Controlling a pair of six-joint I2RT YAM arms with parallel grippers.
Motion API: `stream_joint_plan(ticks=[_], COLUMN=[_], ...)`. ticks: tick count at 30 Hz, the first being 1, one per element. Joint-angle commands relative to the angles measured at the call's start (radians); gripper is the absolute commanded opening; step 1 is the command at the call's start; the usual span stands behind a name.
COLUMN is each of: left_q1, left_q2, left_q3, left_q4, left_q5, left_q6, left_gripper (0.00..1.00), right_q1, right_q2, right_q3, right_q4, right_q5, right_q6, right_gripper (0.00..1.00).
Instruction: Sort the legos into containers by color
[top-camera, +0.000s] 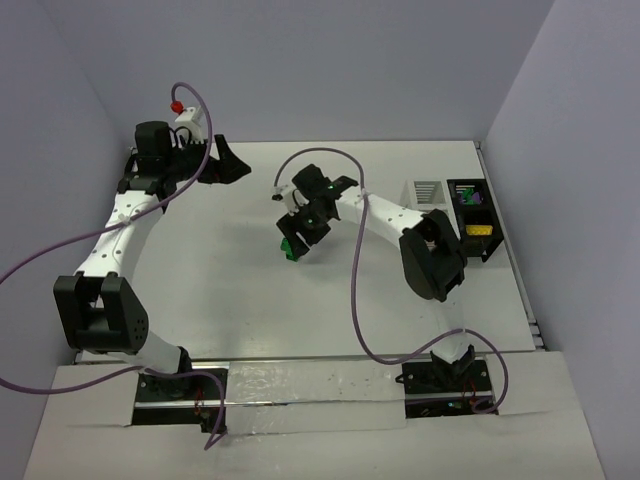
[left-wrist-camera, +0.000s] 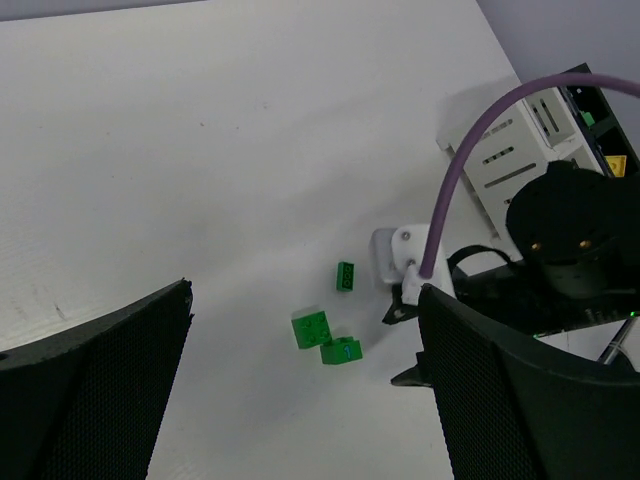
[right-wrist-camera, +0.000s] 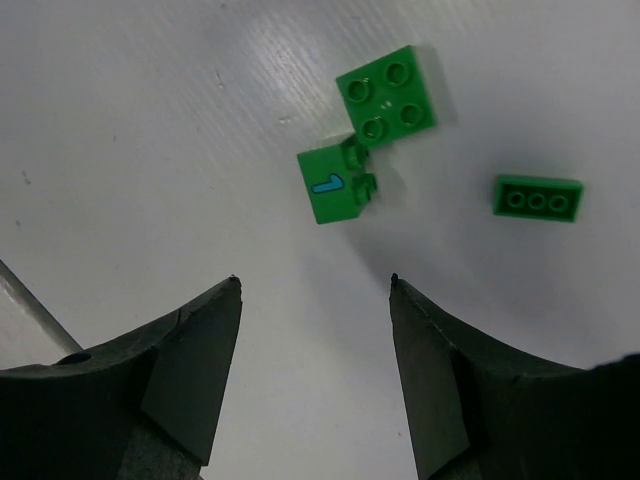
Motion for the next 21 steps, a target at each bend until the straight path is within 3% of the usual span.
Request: stream_joint_plan(ticks=[1,17,21], left_q1=[0.012,0.013,0.013], left_q2=[-0.031,-0.019,-0.014], left_q3=[0.002,0.001,0.003], left_q4=[0.041,0.051,0.053], left_q5=[0.049,0.049,0.045], left_q6=[-0.003,-0.011,-0.011], left_gripper=[0.99,0.99,0.99], right_q1=[0.031,0.079,0.085], right_q2=[0.036,0.162,0.168], right_q3=[0.040,0.125,0.134], right_q4=[0.033,0.083,0.085], right_q5=[-0.004,0.107,0.118], right_q6=[-0.029,-0.026,-0.034], right_gripper=[0.68,0.67,0.59])
